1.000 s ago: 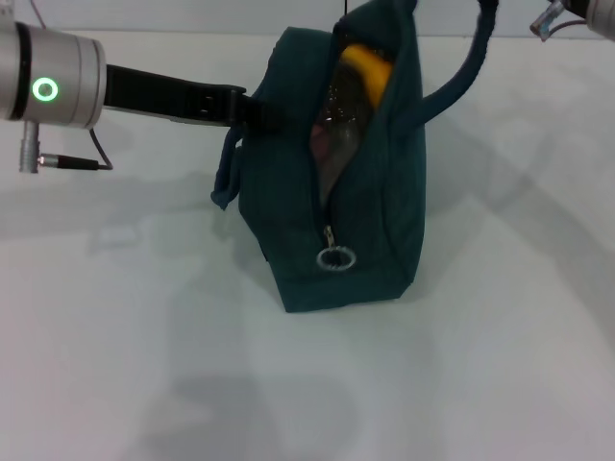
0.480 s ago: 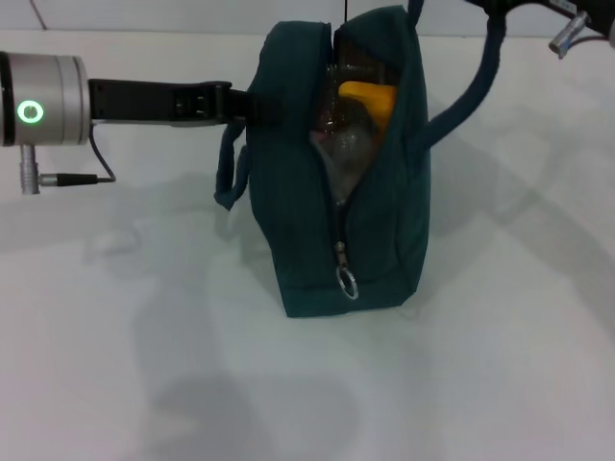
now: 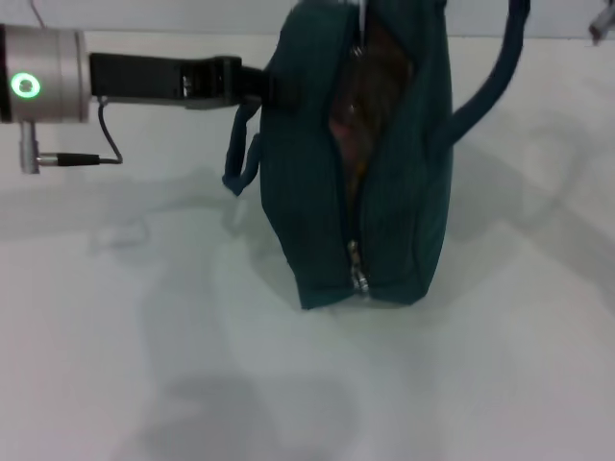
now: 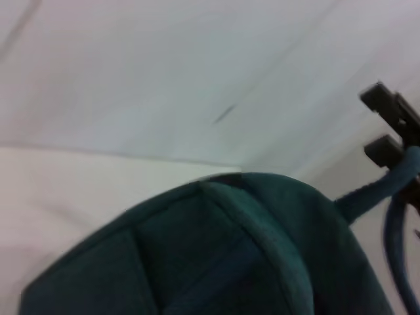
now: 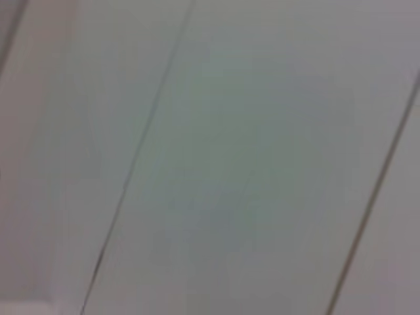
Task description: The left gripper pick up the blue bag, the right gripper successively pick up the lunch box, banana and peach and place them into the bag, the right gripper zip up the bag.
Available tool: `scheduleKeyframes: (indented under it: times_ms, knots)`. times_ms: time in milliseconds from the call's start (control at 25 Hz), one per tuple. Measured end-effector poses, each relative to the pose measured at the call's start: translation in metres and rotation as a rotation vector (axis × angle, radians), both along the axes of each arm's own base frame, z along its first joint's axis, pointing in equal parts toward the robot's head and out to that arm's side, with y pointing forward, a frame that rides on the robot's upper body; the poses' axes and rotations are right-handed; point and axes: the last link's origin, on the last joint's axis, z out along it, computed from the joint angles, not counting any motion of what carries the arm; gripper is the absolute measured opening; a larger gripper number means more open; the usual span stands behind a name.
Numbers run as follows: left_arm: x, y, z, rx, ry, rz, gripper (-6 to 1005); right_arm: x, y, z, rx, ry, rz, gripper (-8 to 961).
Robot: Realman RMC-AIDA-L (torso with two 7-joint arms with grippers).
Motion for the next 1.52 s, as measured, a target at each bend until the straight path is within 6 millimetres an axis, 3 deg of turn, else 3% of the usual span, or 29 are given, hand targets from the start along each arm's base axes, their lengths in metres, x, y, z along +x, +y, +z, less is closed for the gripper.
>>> scheduleKeyframes:
  times_ms: [320, 560, 800, 1000, 1160, 1360, 1520]
  knots:
    - [-0.011, 0.011, -0.022, -0.034, 0.067, 0.039, 35, 0.056, 0.008, -0.030, -0.109, -0.006, -0.172, 629]
    - [-0.013, 0.013, -0.023, -0.022, 0.080, 0.042, 35, 0.079, 0.000, -0.040, -0.208, -0.002, -0.231, 624]
    - [-0.012, 0.017, -0.022, 0.004, 0.088, 0.040, 35, 0.090, -0.020, -0.023, -0.355, 0.069, -0.226, 620]
    - [-0.013, 0.017, -0.022, 0.007, 0.091, 0.035, 35, 0.087, -0.034, 0.017, -0.369, 0.194, -0.123, 616]
    - [-0.012, 0.017, -0.024, 0.005, 0.088, 0.034, 35, 0.088, -0.057, 0.049, -0.410, 0.271, 0.021, 613]
    - [-0.006, 0.018, -0.025, 0.005, 0.080, 0.019, 35, 0.092, -0.094, 0.047, -0.690, 0.301, 0.195, 610]
    - [-0.001, 0.020, -0.027, 0.002, 0.077, 0.007, 35, 0.108, -0.109, 0.022, -0.928, 0.289, 0.206, 607]
